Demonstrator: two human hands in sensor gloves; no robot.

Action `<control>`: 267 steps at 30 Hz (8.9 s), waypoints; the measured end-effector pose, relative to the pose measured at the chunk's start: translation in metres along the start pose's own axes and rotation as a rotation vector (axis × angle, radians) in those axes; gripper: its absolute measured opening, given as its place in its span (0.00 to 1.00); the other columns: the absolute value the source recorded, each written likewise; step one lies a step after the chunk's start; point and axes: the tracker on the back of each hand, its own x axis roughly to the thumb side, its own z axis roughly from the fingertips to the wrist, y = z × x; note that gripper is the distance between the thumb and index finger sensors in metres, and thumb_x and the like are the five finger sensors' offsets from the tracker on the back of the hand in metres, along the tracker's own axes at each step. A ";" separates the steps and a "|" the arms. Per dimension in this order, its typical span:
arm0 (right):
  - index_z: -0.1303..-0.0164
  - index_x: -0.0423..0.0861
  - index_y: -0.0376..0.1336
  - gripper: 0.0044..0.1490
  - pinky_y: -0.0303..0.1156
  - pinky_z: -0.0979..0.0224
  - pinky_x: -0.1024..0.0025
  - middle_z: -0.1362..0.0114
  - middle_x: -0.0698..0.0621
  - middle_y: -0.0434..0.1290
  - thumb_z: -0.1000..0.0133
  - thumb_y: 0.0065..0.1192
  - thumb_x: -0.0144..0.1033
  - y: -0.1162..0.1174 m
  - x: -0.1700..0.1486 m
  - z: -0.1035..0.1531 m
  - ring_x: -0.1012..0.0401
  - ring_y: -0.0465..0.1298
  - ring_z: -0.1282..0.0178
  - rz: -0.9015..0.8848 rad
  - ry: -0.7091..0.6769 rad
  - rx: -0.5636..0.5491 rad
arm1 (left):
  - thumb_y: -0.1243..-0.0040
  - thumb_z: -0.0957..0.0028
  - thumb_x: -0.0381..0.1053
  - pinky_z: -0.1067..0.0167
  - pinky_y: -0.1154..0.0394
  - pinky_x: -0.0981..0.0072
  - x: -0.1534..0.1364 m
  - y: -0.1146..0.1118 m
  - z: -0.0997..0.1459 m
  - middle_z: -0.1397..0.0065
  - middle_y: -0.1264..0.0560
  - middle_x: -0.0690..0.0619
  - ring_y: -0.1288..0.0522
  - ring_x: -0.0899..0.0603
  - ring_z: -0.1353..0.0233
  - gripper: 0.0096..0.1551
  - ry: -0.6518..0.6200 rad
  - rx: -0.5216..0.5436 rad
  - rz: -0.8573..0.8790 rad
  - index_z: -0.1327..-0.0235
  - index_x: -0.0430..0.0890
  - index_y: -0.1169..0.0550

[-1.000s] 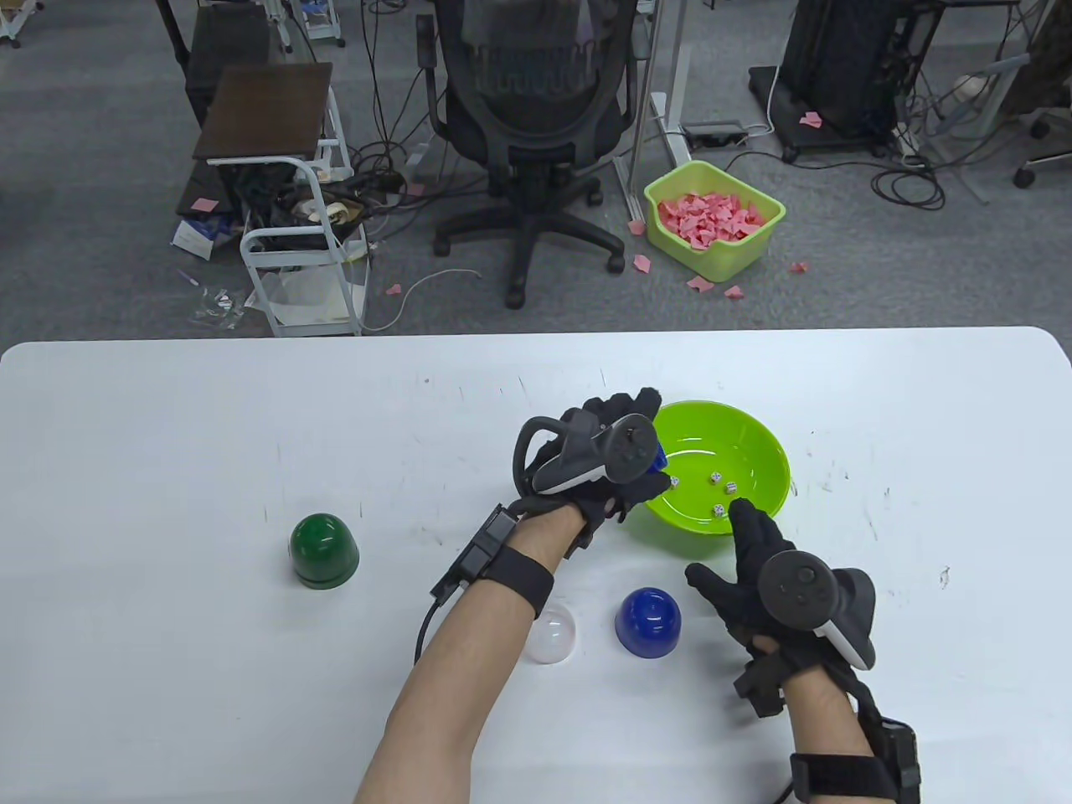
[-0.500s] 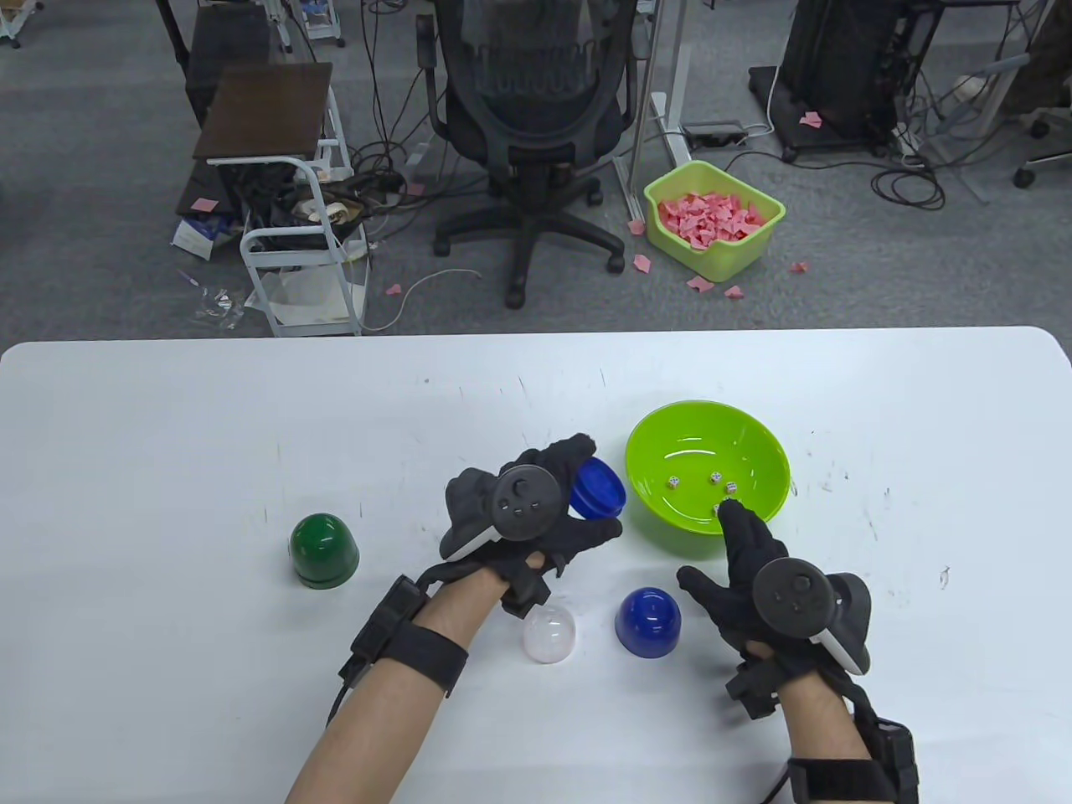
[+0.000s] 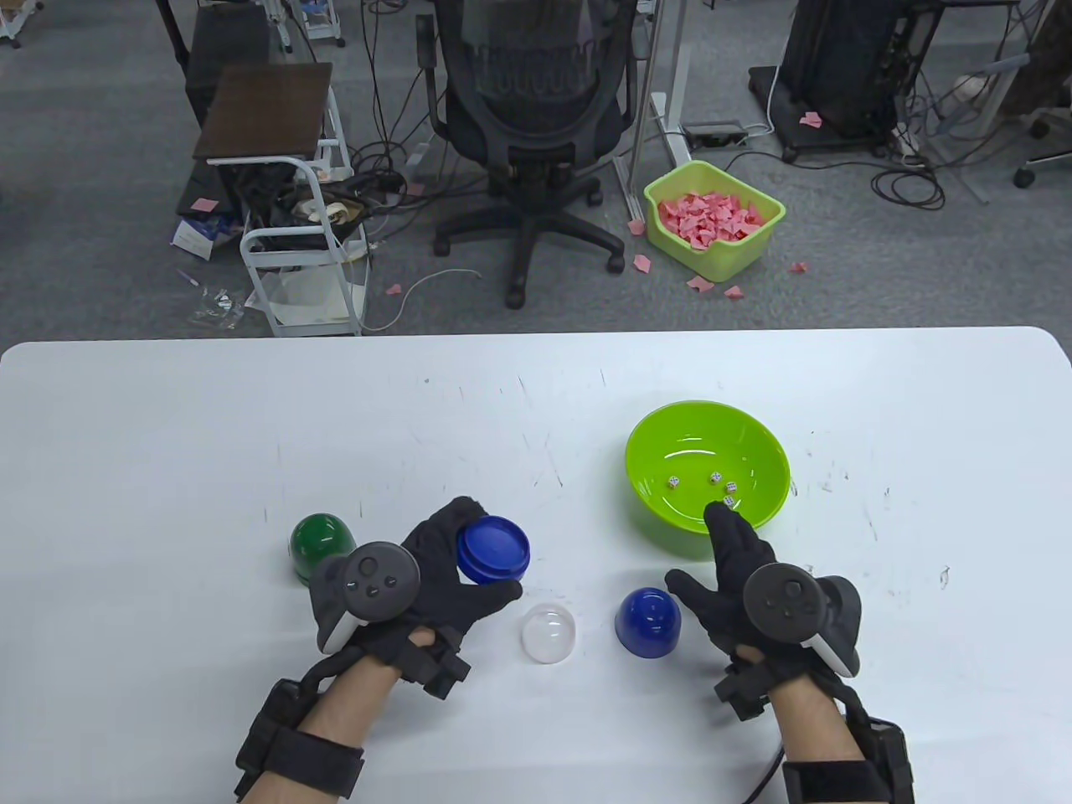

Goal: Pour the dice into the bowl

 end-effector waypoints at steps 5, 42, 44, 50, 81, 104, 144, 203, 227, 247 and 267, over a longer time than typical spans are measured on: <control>0.17 0.33 0.46 0.57 0.63 0.30 0.26 0.17 0.27 0.59 0.43 0.63 0.55 0.008 0.009 0.000 0.30 0.67 0.28 0.034 -0.047 0.003 | 0.26 0.69 0.75 0.32 0.27 0.41 -0.012 -0.001 0.015 0.25 0.31 0.46 0.24 0.40 0.32 0.63 0.017 0.024 0.057 0.29 0.50 0.45; 0.20 0.32 0.54 0.57 0.57 0.29 0.20 0.21 0.31 0.68 0.48 0.70 0.55 0.132 0.144 -0.019 0.30 0.67 0.26 0.650 -0.387 0.529 | 0.28 0.66 0.74 0.32 0.27 0.41 -0.026 -0.002 0.024 0.23 0.33 0.44 0.25 0.40 0.32 0.68 0.011 0.032 0.097 0.24 0.48 0.52; 0.21 0.32 0.54 0.56 0.57 0.29 0.20 0.22 0.31 0.69 0.49 0.71 0.54 0.131 0.144 -0.019 0.31 0.68 0.26 0.628 -0.385 0.521 | 0.28 0.66 0.74 0.32 0.27 0.41 -0.028 -0.001 0.024 0.23 0.33 0.44 0.25 0.40 0.32 0.68 0.015 0.036 0.093 0.24 0.48 0.52; 0.22 0.32 0.56 0.56 0.56 0.30 0.19 0.25 0.31 0.72 0.50 0.73 0.54 0.112 0.144 -0.024 0.33 0.70 0.28 0.542 -0.373 0.449 | 0.28 0.66 0.72 0.32 0.28 0.41 -0.029 0.001 0.024 0.23 0.34 0.43 0.25 0.39 0.32 0.68 0.018 0.039 0.077 0.24 0.48 0.52; 0.21 0.31 0.56 0.55 0.58 0.30 0.20 0.27 0.31 0.73 0.47 0.67 0.57 0.041 0.208 -0.059 0.33 0.71 0.31 0.277 -0.417 0.254 | 0.23 0.69 0.70 0.31 0.27 0.40 -0.017 -0.012 0.025 0.22 0.34 0.46 0.25 0.40 0.31 0.70 -0.065 -0.009 -0.004 0.24 0.48 0.51; 0.19 0.33 0.53 0.56 0.62 0.31 0.22 0.21 0.28 0.67 0.45 0.64 0.59 0.023 0.145 -0.036 0.30 0.67 0.27 0.256 -0.300 0.301 | 0.24 0.68 0.71 0.31 0.28 0.40 -0.022 -0.010 0.025 0.22 0.34 0.46 0.25 0.39 0.31 0.69 -0.046 -0.011 0.002 0.24 0.48 0.51; 0.17 0.31 0.48 0.60 0.65 0.31 0.27 0.22 0.27 0.66 0.46 0.67 0.57 0.061 0.082 -0.028 0.32 0.72 0.32 0.518 -0.097 0.497 | 0.25 0.68 0.71 0.31 0.28 0.40 -0.022 -0.009 0.024 0.22 0.34 0.46 0.25 0.39 0.31 0.69 -0.033 -0.025 -0.016 0.24 0.48 0.51; 0.17 0.31 0.48 0.61 0.68 0.33 0.28 0.23 0.27 0.69 0.44 0.56 0.65 0.042 0.202 -0.058 0.33 0.75 0.36 0.193 -0.421 0.328 | 0.24 0.68 0.71 0.31 0.28 0.39 -0.021 -0.014 0.026 0.23 0.32 0.43 0.25 0.38 0.30 0.65 -0.076 -0.043 0.042 0.25 0.48 0.45; 0.17 0.32 0.49 0.59 0.67 0.32 0.27 0.23 0.27 0.68 0.44 0.58 0.63 0.032 0.065 -0.028 0.32 0.73 0.34 0.080 -0.282 0.189 | 0.24 0.69 0.72 0.28 0.31 0.35 -0.035 -0.008 0.024 0.24 0.31 0.44 0.29 0.35 0.25 0.65 0.016 -0.018 0.099 0.25 0.48 0.43; 0.17 0.32 0.49 0.59 0.67 0.33 0.27 0.23 0.27 0.68 0.44 0.58 0.63 0.029 0.045 -0.008 0.33 0.74 0.35 -0.039 -0.255 0.165 | 0.24 0.69 0.72 0.28 0.32 0.35 -0.031 -0.008 0.024 0.24 0.31 0.44 0.29 0.35 0.25 0.65 0.038 -0.026 0.099 0.26 0.48 0.43; 0.17 0.31 0.49 0.59 0.67 0.33 0.27 0.23 0.27 0.68 0.44 0.59 0.63 0.020 0.037 -0.009 0.32 0.74 0.35 -0.057 -0.218 0.135 | 0.23 0.69 0.71 0.28 0.33 0.34 -0.045 0.020 0.038 0.24 0.31 0.45 0.31 0.35 0.23 0.64 0.109 -0.252 -0.041 0.25 0.49 0.43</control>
